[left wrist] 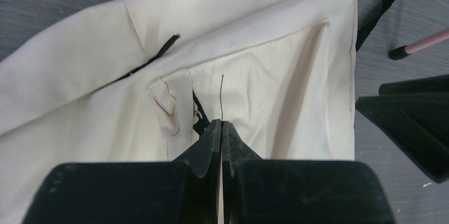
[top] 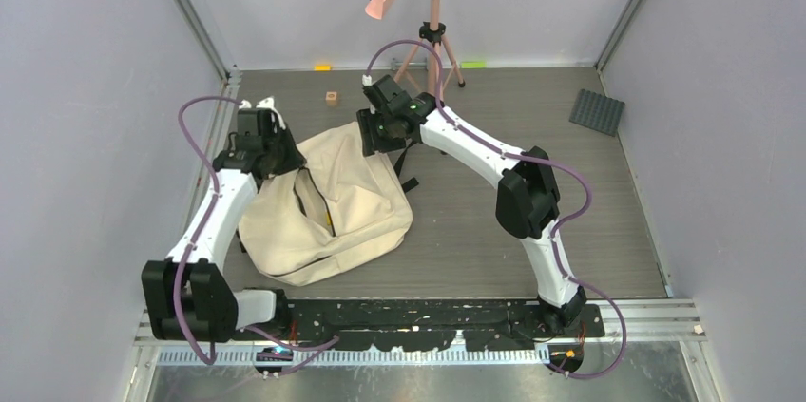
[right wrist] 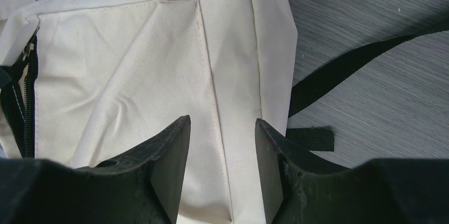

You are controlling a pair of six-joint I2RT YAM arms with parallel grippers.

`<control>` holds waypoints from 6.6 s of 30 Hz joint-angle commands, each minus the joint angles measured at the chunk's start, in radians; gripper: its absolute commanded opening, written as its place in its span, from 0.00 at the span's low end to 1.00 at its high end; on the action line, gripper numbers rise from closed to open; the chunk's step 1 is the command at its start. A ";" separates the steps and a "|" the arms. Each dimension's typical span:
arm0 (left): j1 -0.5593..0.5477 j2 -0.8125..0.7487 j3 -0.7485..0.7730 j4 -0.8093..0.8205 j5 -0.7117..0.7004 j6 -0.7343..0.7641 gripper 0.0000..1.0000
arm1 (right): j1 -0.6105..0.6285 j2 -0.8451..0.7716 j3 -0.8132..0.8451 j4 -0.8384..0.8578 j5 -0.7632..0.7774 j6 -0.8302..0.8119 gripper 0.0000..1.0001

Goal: Pack the student bag
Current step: Adjust the student bag at the center of the board, then zip the student bag at the center of the board.

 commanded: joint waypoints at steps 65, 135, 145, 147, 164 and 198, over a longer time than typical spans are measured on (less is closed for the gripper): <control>0.187 0.371 0.176 0.082 0.153 -0.127 0.45 | 0.154 0.316 0.446 0.070 -0.288 0.019 0.45; 0.205 0.226 0.086 -0.004 0.466 0.268 0.61 | 0.222 0.046 0.086 0.132 -0.373 0.055 0.01; 0.183 0.300 0.074 -0.006 0.507 0.267 0.57 | 0.222 0.034 0.063 0.142 -0.362 0.064 0.01; 0.182 0.305 0.069 -0.016 0.494 0.264 0.45 | 0.222 0.034 0.064 0.143 -0.357 0.064 0.01; 0.193 0.233 0.212 0.070 0.396 0.149 0.00 | 0.229 -0.010 0.031 0.088 -0.378 0.064 0.01; 0.233 0.471 0.437 0.086 0.190 0.108 0.00 | 0.285 -0.207 -0.290 -0.176 -0.453 -0.229 0.01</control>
